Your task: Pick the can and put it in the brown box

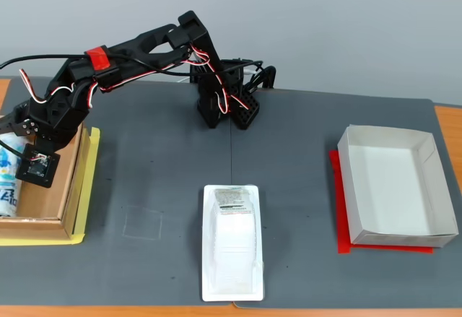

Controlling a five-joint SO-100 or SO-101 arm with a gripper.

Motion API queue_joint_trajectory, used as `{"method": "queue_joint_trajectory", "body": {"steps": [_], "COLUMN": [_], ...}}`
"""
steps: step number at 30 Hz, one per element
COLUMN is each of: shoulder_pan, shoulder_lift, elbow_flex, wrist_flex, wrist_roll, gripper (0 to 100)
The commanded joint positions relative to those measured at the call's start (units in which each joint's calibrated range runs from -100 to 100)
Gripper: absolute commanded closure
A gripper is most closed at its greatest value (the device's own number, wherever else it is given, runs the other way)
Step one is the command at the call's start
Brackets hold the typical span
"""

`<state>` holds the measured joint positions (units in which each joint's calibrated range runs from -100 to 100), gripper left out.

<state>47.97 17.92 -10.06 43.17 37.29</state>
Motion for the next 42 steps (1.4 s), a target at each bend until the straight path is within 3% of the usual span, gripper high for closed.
{"method": "queue_joint_trajectory", "body": {"steps": [1,13,16,27,32,42], "shoulder_pan": [0.12,-3.45,-4.91,-13.61,-19.94,-32.21], "shoulder_lift": [-1.19,-19.15,-26.69,-56.08,-69.04,-96.40], "elbow_flex": [-2.43,17.03,24.36,43.82,52.33,72.14], "wrist_flex": [-0.15,-0.15,-0.15,-0.15,-0.15,-0.15], "wrist_roll": [-0.19,-0.24,-3.05,-21.97,-24.89,-25.15], "gripper": [60,99,98,98,98,98]}}
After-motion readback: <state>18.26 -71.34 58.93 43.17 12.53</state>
